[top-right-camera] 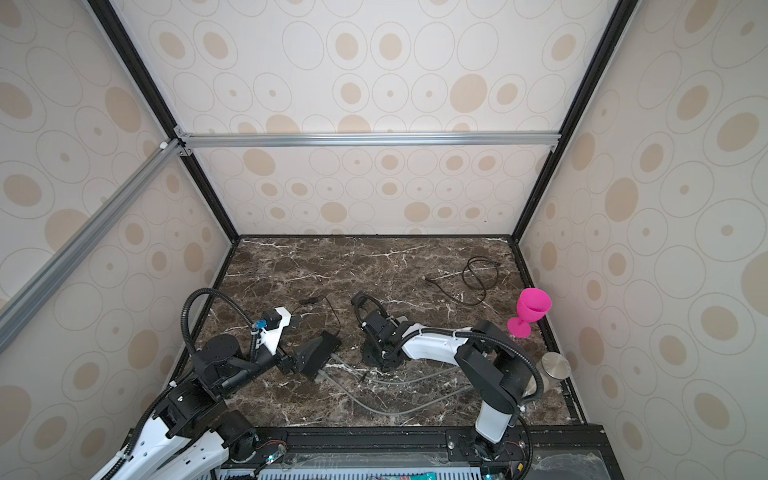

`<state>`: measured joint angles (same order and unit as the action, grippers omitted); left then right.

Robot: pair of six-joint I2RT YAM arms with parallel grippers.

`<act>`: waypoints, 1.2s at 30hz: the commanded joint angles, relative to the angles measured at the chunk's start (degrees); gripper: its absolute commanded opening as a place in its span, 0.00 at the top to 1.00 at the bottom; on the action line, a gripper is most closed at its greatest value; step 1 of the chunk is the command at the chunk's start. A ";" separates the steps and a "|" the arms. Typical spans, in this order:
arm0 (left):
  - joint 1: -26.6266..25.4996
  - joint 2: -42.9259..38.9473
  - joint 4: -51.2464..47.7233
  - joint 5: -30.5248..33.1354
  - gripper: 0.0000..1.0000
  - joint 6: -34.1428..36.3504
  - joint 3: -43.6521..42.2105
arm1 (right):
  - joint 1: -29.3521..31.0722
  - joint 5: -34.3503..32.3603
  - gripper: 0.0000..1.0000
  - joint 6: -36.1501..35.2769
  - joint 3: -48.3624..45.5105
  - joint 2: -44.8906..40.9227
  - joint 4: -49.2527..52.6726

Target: Insert the plug into the switch port

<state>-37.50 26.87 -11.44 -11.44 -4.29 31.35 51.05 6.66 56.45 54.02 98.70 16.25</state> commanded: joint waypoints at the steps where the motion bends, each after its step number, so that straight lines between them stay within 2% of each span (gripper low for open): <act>1: 0.19 -0.60 0.24 0.11 0.17 0.32 -0.08 | 0.62 -0.99 0.90 4.18 -1.42 2.15 3.60; 4: 0.23 0.00 0.45 -0.53 0.17 0.69 -0.33 | 0.58 -1.29 0.99 2.37 -2.08 0.85 2.91; 8: 0.16 2.50 1.15 -2.16 0.19 1.56 -0.77 | 0.50 -0.93 1.00 -1.66 -2.13 -1.60 0.59; 11: 0.16 5.96 0.07 -0.71 0.23 1.57 0.10 | -0.18 -0.28 1.00 -2.14 -2.30 -3.93 -1.83; 17: -0.16 13.64 0.10 -6.45 0.24 -1.57 2.30 | -0.99 -1.81 1.00 -3.24 -5.05 -9.85 -12.64; 20: -0.21 15.65 3.44 -9.55 0.24 -8.37 1.51 | -1.20 -4.35 1.00 -4.29 -6.61 -13.08 -16.79; 23: -0.64 15.26 11.57 -12.81 0.27 -18.15 -2.85 | -1.22 -6.46 1.00 -6.20 -7.60 -15.66 -19.35; 27: -1.93 13.44 22.81 -13.28 0.37 -29.41 -11.00 | -1.34 -7.88 1.00 -6.72 -9.00 -17.60 -22.75; 30: -3.97 13.61 33.57 -13.54 0.38 -36.03 -17.31 | -1.32 -7.89 1.00 -6.75 -9.58 -18.18 -25.03; 32: -5.21 15.15 36.25 -12.60 0.38 -38.34 -19.22 | -1.34 -7.80 1.00 -6.72 -9.79 -18.56 -25.90; 36: -6.67 21.32 36.40 -11.94 0.37 -38.50 -18.30 | -1.43 -7.77 1.00 -6.89 -9.99 -18.71 -26.40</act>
<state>-43.33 45.65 18.35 -23.49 -38.57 11.20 50.02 -0.08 49.82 44.53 81.41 -7.88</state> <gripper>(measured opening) 0.626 0.042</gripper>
